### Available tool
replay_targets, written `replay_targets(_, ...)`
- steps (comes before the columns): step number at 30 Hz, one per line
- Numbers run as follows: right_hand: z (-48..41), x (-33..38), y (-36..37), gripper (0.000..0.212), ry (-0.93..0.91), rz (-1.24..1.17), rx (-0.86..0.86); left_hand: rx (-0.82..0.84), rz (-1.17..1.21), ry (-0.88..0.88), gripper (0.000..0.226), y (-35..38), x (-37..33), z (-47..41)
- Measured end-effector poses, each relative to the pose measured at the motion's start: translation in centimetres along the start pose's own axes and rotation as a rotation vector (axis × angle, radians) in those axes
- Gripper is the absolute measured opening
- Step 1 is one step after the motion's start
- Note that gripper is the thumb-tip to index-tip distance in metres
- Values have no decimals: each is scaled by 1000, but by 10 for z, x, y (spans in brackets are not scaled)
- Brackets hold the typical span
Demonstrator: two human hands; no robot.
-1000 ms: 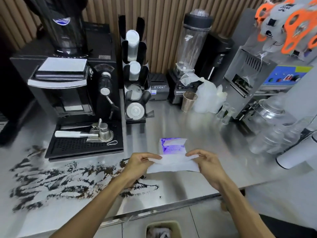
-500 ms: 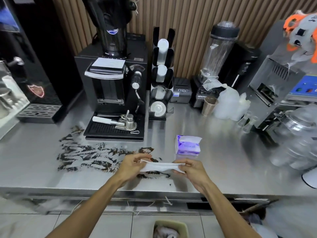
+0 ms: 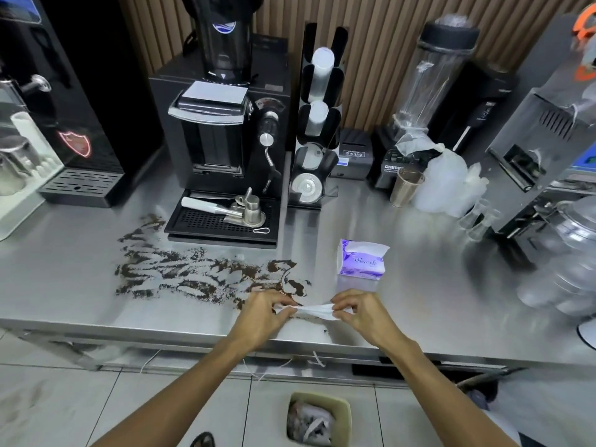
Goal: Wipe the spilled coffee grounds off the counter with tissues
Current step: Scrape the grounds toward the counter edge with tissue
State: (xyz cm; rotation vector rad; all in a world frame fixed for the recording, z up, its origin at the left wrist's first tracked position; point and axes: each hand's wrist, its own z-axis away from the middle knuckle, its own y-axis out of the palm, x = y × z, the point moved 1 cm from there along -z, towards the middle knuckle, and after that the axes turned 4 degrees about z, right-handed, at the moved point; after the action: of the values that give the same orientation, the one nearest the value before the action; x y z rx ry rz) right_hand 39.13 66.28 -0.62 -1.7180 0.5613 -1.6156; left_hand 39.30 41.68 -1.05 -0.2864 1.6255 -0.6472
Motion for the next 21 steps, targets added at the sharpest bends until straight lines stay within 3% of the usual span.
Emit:
replay_targets(5,27,-25,4,15,-128,126,20,17,-75,114,18,35,13,27)
replay_targets(9,48,-47,5,13,-267,270,-15,89,12,121,17,70,20,47)
replay_targets(13,53,-71,1,14,-370,471,-30,78,-185,194,23,86,19,57)
replay_targets(16,49,-74,4,19,-397,550,-66,32,-460,363,18,90,17,54)
replay_targets(21,21,-62,20,11,-438,540,-120,-68,-556,286,29,76,31,52)
